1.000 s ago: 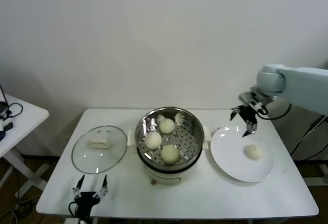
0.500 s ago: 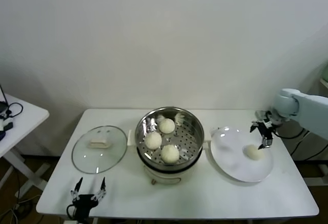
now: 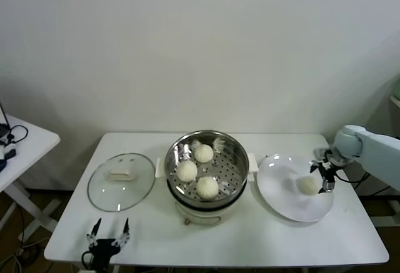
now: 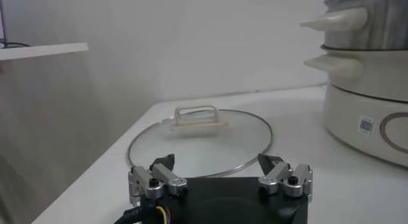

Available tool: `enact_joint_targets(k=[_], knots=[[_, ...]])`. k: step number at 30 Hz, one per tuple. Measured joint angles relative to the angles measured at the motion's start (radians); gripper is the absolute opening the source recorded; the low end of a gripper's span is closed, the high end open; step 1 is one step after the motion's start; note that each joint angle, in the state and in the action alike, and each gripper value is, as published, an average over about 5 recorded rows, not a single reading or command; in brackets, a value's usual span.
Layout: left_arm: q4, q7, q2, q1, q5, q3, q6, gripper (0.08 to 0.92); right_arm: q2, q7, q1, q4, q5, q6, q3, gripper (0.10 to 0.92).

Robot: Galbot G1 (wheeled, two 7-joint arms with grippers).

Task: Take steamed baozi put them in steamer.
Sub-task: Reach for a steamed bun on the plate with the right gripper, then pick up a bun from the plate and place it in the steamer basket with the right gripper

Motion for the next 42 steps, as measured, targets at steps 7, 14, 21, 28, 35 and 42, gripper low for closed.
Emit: enact_joint_targets(k=[7, 14, 21, 28, 35, 42], knots=[[0.003, -0.001, -0.001, -0.003, 0.000, -0.001, 0.000, 0.823, 0.016, 0.004, -0.037, -0.020, -0.016, -0.001, 0.039, 0.817], [0.006, -0.001, -0.002, -0.006, 0.000, -0.001, 0.000, 0.823, 0.025, 0.002, -0.055, -0.024, -0.031, -0.004, 0.058, 0.764], [0.007, -0.001, -0.002, -0.009, 0.000, 0.002, 0.001, 0.823, 0.031, 0.003, -0.054, -0.022, -0.041, -0.009, 0.068, 0.664], [0.006, -0.002, -0.001, -0.009, 0.000, 0.002, 0.001, 0.823, 0.011, -0.007, 0.014, 0.026, 0.003, -0.028, 0.011, 0.633], [-0.003, -0.002, 0.001, -0.009, -0.001, 0.006, 0.002, 0.823, 0.010, -0.024, 0.270, 0.155, 0.150, -0.054, -0.199, 0.626], [-0.015, -0.002, 0.008, 0.004, -0.003, 0.007, 0.003, 0.823, 0.068, -0.039, 0.602, 0.322, 0.339, -0.086, -0.407, 0.620]])
